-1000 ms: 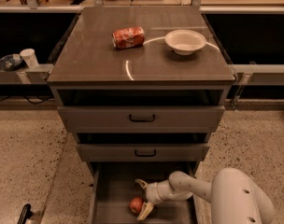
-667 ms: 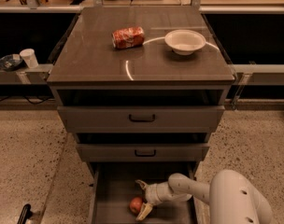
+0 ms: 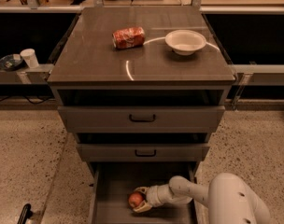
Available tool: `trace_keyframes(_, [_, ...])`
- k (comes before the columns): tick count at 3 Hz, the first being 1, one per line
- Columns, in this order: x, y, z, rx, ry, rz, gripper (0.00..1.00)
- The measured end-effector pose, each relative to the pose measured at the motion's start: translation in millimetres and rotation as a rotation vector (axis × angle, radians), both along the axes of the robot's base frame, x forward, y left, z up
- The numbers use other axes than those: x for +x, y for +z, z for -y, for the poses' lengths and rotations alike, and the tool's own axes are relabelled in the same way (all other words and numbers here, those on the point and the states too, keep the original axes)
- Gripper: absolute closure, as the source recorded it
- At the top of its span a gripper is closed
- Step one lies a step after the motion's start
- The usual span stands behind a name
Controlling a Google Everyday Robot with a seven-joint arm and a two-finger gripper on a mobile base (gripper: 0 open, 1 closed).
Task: Pick apple from bottom drawer and place on counter
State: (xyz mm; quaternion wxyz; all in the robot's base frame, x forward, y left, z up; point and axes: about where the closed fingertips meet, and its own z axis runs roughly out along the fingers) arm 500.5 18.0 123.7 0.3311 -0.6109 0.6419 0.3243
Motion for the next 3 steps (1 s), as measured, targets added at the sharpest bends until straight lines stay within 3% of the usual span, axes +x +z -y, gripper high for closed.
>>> trace_keyframes(1, [1, 2, 4, 0.025, -0.017, -0.002, 0.64])
trace_keyframes(2, [15, 52, 18, 0.062, -0.026, 0.119, 0.88])
trace_keyframes(3, [-11, 171, 36, 0.181, 0.062, 0.315, 1.0])
